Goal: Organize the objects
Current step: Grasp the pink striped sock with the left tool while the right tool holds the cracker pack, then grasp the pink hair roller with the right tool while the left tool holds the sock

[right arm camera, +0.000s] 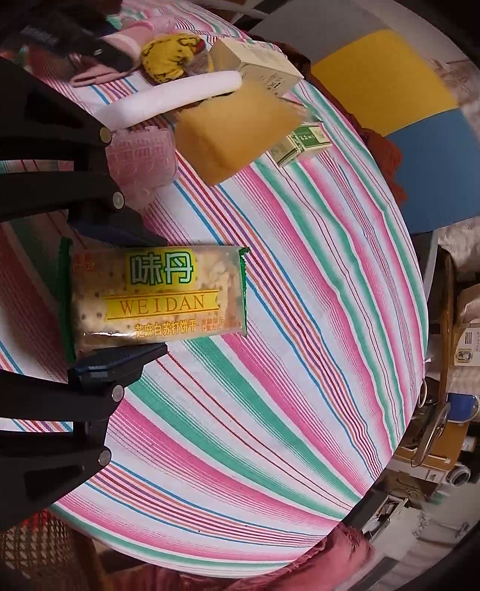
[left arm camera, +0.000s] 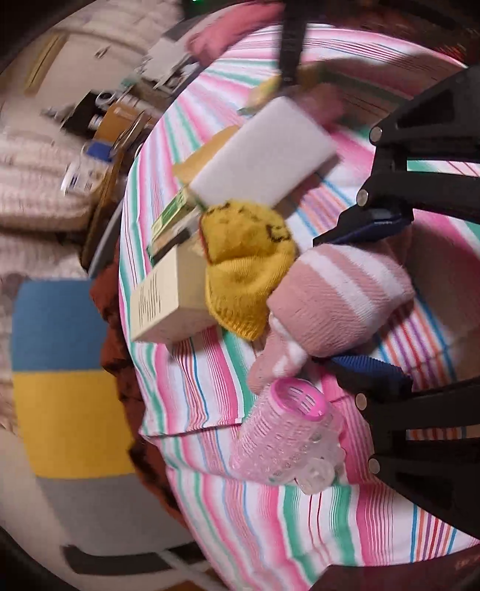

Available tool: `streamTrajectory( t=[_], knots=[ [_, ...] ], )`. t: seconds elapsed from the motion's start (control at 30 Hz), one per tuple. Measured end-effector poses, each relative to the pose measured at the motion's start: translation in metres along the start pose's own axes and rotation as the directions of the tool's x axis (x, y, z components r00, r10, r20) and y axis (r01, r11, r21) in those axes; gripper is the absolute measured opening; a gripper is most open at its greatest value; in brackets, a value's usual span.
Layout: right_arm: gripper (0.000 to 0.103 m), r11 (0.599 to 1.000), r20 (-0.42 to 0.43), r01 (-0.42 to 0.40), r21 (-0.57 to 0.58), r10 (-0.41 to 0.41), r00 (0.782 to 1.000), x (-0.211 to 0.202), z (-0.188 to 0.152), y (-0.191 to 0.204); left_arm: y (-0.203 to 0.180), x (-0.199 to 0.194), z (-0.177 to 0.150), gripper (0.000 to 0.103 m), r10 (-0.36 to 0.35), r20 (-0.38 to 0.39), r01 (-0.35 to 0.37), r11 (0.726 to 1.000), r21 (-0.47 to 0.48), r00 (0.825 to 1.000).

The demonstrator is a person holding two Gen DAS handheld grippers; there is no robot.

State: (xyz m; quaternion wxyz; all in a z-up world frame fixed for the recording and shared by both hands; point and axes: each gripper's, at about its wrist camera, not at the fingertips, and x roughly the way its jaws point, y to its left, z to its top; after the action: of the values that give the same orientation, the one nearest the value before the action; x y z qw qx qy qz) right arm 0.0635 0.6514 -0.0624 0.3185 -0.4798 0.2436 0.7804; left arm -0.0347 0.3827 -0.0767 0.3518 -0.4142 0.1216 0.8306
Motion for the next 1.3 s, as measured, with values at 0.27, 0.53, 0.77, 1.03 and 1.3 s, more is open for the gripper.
streamTrajectory(
  t=[0.27, 0.53, 0.77, 1.03, 1.3],
  knots=[
    [0.048, 0.998, 0.044, -0.049, 0.025, 0.048, 0.998, -0.012, 0.002, -0.006, 0.003, -0.016, -0.02, 0.047, -0.03, 0.054, 0.029, 0.999, 0.017, 0.998],
    [0.048, 0.997, 0.118, -0.063, -0.034, 0.066, 0.991, -0.027, -0.004, -0.007, 0.009, -0.036, -0.044, 0.047, -0.042, 0.079, 0.042, 0.999, 0.001, 0.996],
    [0.048, 0.993, 0.175, -0.09, -0.08, 0.103, 0.979, -0.022, 0.003, 0.018, 0.018, -0.049, -0.059, 0.047, -0.097, 0.09, 0.1, 0.994, -0.032, 0.991],
    [0.048, 0.967, 0.277, -0.18, -0.177, 0.225, 0.934, -0.057, -0.006, 0.032, 0.019, -0.081, -0.095, 0.046, -0.144, 0.092, 0.146, 0.989, -0.012, 0.985],
    [0.048, 0.872, 0.26, -0.258, -0.416, 0.385, 0.885, -0.074, -0.027, 0.082, 0.029, -0.097, -0.117, 0.046, -0.157, 0.08, 0.159, 0.987, -0.02, 0.984]
  ],
)
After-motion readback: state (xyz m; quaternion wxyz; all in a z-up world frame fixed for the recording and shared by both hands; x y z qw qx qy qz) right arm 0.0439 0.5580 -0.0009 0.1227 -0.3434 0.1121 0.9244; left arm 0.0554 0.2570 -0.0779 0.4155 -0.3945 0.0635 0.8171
